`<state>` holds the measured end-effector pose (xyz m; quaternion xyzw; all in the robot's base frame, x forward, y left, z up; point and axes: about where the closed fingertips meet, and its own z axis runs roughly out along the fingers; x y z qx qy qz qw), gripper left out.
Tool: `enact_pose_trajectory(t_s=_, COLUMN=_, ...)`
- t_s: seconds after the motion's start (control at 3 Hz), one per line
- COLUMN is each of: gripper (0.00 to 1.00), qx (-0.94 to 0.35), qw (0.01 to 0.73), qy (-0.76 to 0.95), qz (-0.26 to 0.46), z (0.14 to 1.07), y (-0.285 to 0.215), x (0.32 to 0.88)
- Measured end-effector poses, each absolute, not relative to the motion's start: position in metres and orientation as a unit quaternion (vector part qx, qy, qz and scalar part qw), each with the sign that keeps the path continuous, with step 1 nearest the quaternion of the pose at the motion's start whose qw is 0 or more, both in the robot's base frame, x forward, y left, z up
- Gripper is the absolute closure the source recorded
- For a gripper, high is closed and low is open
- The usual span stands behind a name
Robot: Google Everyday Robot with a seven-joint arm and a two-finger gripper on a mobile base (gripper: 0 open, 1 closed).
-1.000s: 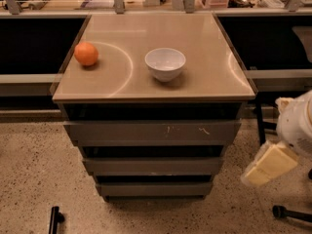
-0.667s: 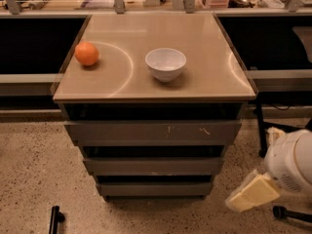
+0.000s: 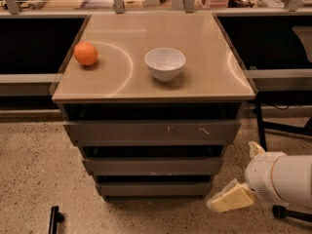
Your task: Open bottom drawer
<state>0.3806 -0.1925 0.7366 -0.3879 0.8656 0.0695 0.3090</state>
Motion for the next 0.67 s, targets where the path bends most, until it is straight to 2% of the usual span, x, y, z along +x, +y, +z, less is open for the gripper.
enact_pose_trajectory(t_s=0.33, gripper=0.0, qx=-0.373, qw=0.31, qy=0.87, qz=0.086, z=0.722, y=-0.196, x=0.373)
enact_pose_trajectory(t_s=0.67, gripper=0.0, qx=-0.334, qw=0.342, qy=0.866, qz=0.146, z=0.688, y=-0.187, x=0.371)
